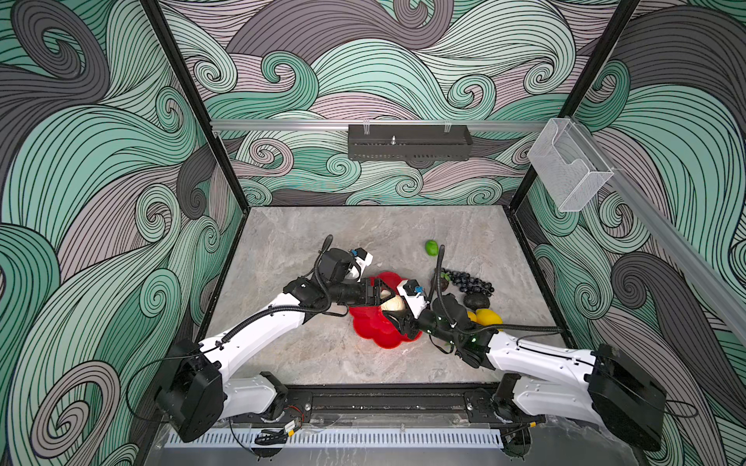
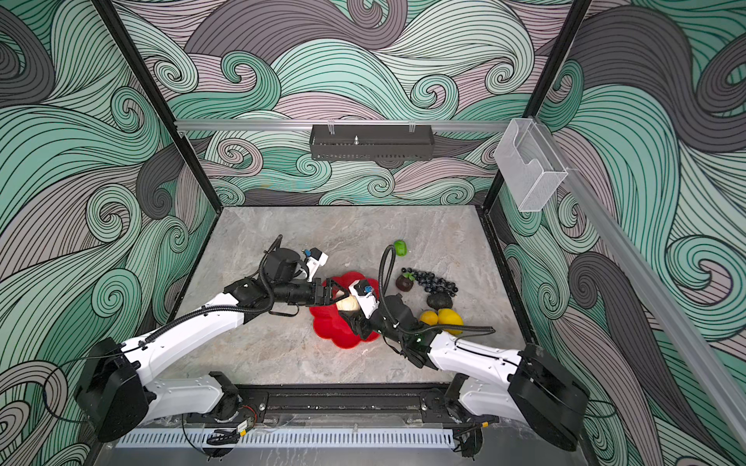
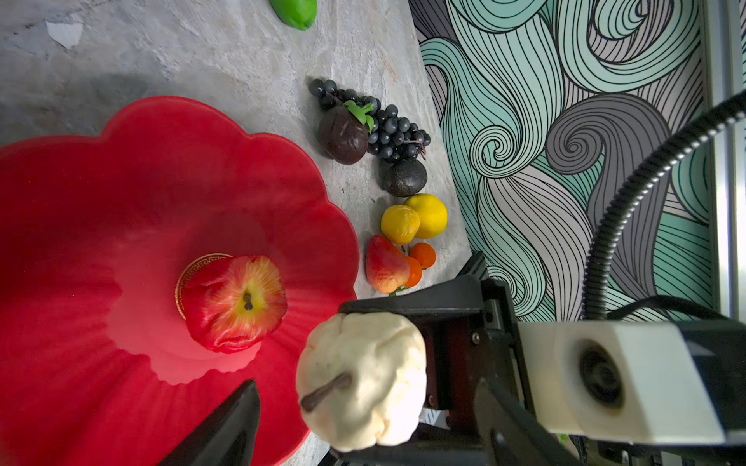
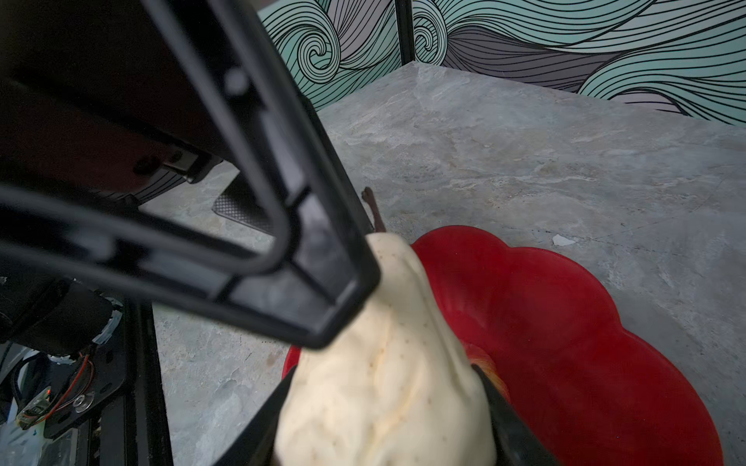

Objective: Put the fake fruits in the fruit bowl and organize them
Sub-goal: 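Carry the pear toward the left gripper while the left gripper approaches, then grasp the pear with the left gripper while the right gripper holds it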

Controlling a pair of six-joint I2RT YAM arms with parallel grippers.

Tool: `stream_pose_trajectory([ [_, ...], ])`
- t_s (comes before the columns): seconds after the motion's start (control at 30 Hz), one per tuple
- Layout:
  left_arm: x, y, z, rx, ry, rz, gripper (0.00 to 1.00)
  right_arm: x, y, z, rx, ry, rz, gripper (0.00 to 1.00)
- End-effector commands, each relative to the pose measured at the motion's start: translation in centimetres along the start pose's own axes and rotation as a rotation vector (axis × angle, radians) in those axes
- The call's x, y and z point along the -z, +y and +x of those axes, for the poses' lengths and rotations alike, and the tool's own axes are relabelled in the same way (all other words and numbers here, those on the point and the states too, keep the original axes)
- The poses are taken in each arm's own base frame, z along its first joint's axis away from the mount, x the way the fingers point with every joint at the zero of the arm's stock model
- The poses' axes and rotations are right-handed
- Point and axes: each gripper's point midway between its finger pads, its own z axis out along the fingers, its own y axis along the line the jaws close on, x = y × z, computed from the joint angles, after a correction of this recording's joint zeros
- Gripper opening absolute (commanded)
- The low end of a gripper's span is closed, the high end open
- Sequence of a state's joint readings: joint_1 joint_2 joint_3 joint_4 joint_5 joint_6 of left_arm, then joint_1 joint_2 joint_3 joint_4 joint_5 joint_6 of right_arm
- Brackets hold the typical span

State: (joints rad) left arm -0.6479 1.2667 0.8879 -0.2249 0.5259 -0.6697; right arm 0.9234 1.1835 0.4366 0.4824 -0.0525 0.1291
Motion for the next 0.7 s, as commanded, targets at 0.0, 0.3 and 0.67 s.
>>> stream_pose_trajectory([
  [0.0, 0.0, -1.6, -0.4, -0.030, 0.017, 0.041, 0.81, -0.2, 0.4, -2.9, 0.032, -0.087, 0.008, 0.56],
  [0.3, -0.8, -1.4, 0.0, -0.026, 0.049, 0.044, 0.66, -0.3, 0.9, -3.7, 0.035, -0.107, -0.001, 0.56],
  [0.67, -1.0, -1.0, 0.1, -0.026, 0.052, 0.029, 0.49, -0.7, 0.8, -3.9, 0.023, -0.107, 0.011, 0.57],
])
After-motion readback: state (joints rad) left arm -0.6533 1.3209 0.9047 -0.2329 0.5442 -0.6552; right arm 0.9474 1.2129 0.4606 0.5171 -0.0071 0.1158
